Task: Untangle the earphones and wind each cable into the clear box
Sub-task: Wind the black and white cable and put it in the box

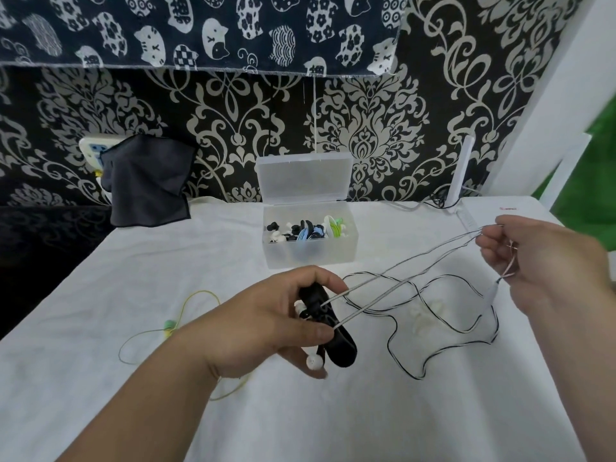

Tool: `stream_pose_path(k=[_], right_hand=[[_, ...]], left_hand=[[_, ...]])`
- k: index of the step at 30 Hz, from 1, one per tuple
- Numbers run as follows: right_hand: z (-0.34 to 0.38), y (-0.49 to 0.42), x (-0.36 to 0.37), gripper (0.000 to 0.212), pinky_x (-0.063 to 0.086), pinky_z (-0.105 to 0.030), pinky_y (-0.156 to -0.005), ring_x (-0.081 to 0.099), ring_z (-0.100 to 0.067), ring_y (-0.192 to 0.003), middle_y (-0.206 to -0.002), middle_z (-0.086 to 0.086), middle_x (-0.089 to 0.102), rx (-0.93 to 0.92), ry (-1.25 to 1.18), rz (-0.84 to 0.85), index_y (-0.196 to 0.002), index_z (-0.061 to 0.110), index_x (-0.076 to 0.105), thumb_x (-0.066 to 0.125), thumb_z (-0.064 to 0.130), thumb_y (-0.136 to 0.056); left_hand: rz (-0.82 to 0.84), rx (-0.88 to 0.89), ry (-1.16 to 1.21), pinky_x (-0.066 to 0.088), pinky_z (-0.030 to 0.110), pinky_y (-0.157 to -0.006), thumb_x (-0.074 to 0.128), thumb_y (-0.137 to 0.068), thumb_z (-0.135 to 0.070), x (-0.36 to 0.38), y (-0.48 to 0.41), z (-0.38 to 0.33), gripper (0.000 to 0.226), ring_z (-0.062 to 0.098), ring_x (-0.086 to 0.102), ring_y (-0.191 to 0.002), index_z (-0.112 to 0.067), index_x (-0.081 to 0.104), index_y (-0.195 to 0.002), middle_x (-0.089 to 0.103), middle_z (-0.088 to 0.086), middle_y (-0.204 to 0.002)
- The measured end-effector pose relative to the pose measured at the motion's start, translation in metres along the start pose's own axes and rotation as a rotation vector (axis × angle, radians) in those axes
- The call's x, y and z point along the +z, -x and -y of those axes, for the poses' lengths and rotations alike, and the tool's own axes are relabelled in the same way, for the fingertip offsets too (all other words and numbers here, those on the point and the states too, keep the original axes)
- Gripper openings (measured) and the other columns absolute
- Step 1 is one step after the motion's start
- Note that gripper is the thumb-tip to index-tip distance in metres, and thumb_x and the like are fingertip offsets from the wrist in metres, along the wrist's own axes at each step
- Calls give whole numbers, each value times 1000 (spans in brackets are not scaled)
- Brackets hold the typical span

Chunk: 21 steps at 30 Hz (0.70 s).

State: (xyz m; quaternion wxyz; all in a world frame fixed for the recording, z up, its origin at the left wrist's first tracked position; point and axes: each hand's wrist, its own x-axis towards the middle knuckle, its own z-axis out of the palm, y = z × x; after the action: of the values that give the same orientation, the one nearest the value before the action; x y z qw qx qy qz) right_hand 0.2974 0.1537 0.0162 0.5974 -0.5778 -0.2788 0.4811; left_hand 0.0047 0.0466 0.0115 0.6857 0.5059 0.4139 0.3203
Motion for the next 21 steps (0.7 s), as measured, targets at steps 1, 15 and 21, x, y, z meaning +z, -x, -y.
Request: stream_pose_path(k=[1,15,21], right_hand=[[-1,0,1,23,51,-15,-45,65,-5,-46,-78,-4,64,12,17,10,-87,16,61,46,4,-99],[-14,50,32,20,46,-27,-84,64,-5,-98,-103,15,72,-414,1114,462,-95,30,73,60,45,-93],[-24,87,54,41,45,-18,-92,70,-9,-97,-100,3,76,56,623,1217,-102,21,74,52,53,-90]], left_hand=[[14,-14,16,58,43,-69,66,-79,0,2,0,0,41,31,64,-64,-21,63,-114,53,32,-100],[-23,-4,-41,58,35,-71,68,-82,-3,12,-4,1,35,33,66,-75,-23,68,-110,61,3,-86],[-42,97,-103,51,24,-62,64,-82,0,12,-3,-3,36,26,66,-67,-15,62,-114,66,16,-89]])
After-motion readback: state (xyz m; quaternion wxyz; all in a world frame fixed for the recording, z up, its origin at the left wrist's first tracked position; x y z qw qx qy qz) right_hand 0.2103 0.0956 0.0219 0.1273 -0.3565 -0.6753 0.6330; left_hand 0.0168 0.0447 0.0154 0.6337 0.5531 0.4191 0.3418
